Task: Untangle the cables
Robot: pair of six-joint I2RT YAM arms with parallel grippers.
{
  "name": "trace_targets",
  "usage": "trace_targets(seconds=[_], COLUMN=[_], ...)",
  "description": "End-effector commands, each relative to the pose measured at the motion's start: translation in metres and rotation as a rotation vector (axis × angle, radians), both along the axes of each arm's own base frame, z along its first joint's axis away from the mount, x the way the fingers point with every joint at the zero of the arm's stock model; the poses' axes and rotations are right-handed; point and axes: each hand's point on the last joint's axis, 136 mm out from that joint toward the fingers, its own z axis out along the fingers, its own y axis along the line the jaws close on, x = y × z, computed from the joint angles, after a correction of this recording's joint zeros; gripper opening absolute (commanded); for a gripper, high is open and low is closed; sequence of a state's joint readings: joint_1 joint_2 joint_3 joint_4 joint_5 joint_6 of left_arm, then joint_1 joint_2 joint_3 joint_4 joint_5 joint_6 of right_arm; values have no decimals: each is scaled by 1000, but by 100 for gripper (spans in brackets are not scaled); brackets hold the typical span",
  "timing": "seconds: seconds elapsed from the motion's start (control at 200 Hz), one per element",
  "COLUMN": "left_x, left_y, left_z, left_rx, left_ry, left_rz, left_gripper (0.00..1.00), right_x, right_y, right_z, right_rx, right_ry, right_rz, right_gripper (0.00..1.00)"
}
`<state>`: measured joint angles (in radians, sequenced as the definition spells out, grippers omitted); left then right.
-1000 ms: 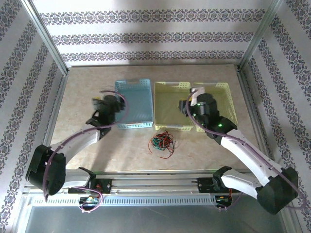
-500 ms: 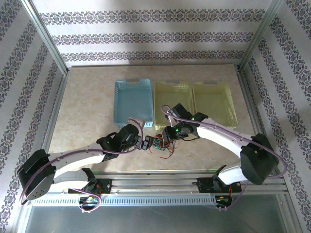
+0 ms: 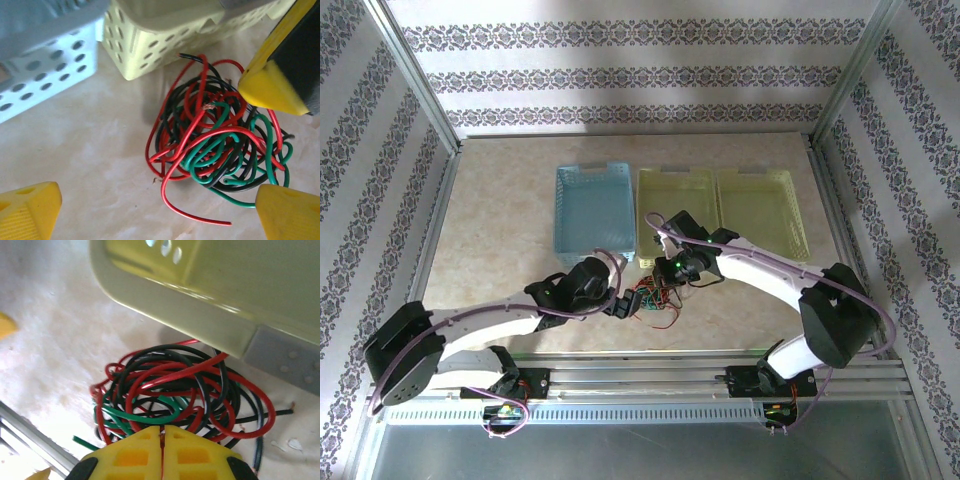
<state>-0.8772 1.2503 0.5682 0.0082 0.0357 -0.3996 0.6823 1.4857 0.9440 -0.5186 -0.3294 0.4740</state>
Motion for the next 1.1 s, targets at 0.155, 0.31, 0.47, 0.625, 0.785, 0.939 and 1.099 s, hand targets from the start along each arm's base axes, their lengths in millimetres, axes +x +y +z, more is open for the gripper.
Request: trace_targets(seconds=[0.155,0.31,0.47,0.625,0.785,0.939,1.099], left_x=[10,14,15,17,13,8,5], left_y=[-49,-58,-61,-58,-52,-47,-41], left_z=[10,1,-17,-36,-59,-71,-76], left_rx=[-55,-39,-13,14,38,57,77], left_ry=[-36,-25,-3,17,53,84,92], left_rz=[-149,-172,-180,-164,-150,-147,-143], left_gripper=[99,97,90,82,79,81,80], right_x=[-18,-20,-18,-17,-19,-17,-17], right_y=[5,0,-8,-18,-31,-45,-62], right_z=[26,30,42,66,104,159,219], right_rx=[149,189,244,323,415,482,524], right_ry=[3,28,25,0,-77,-256,-450], right_rz=[42,20,-8,-36,-49,-51,-52], right_gripper=[5,4,2,1,0,0,0])
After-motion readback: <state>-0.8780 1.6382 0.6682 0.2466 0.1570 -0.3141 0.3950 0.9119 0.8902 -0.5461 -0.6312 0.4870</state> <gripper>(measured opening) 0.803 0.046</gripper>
